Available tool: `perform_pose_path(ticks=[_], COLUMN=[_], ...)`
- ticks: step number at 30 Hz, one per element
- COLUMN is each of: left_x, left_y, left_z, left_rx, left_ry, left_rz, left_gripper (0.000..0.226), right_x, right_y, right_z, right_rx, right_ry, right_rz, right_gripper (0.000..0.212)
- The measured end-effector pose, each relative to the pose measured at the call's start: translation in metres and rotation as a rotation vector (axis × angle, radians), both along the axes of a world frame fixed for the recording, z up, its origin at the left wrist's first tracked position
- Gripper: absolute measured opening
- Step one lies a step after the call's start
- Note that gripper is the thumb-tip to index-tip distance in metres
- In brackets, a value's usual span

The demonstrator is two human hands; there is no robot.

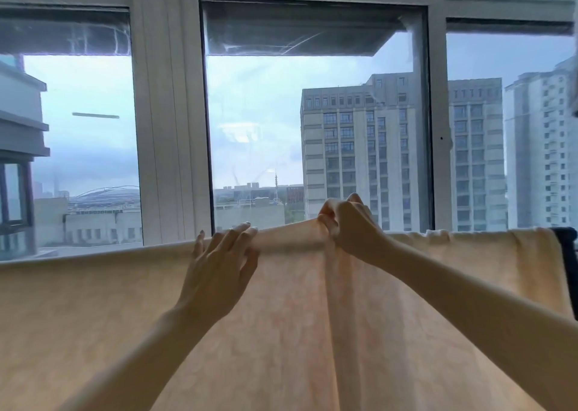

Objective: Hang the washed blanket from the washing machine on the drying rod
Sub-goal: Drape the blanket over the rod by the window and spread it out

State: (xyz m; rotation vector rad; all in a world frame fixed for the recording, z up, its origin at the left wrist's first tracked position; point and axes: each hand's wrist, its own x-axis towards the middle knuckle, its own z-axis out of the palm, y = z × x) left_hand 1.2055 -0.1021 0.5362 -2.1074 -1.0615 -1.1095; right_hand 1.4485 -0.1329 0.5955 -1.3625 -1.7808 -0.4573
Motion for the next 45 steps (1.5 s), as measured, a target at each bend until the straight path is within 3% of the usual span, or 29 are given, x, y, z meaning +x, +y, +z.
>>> perform_pose_path(ticks=[8,16,23,29,37,45], left_x=[-0.013,0.019,0.042,0.035,0.035,0.052], left_y=[0.0,-0.004,-0.002,0.001,-0.002,-0.001], left_z=[-0.001,-0.003,0.004,0.005,0.002,0.004], left_rx=[-0.031,0.036,0.004,0.021,0.012,0.037], left_ry=[-0.049,0.054,0.179,0.194,0.175,0.158], left_rz=[0.036,0.01,0.102,0.125,0.13,0.058], left_gripper=[0.05,0.047,0.055,0.058,0.057,0.052], right_x=[0.005,0.017,0.022,0.042,0.036,0.107], right_y=[-0.003,-0.006,-0.018,-0.028,-0.016,-0.024], right_z=[-0.003,-0.011,-0.006,-0.007,-0.011,0.004], right_rx=[0.021,0.007,-0.024,-0.224,-0.065,0.018], right_ry=[-0.011,-0.022,0.131,0.055,0.068,0.213], right_rz=[-0.023,-0.031,0.158,0.107,0.005,-0.306], right_gripper=[0.014,0.014,0.013,0.016,0.012,0.014])
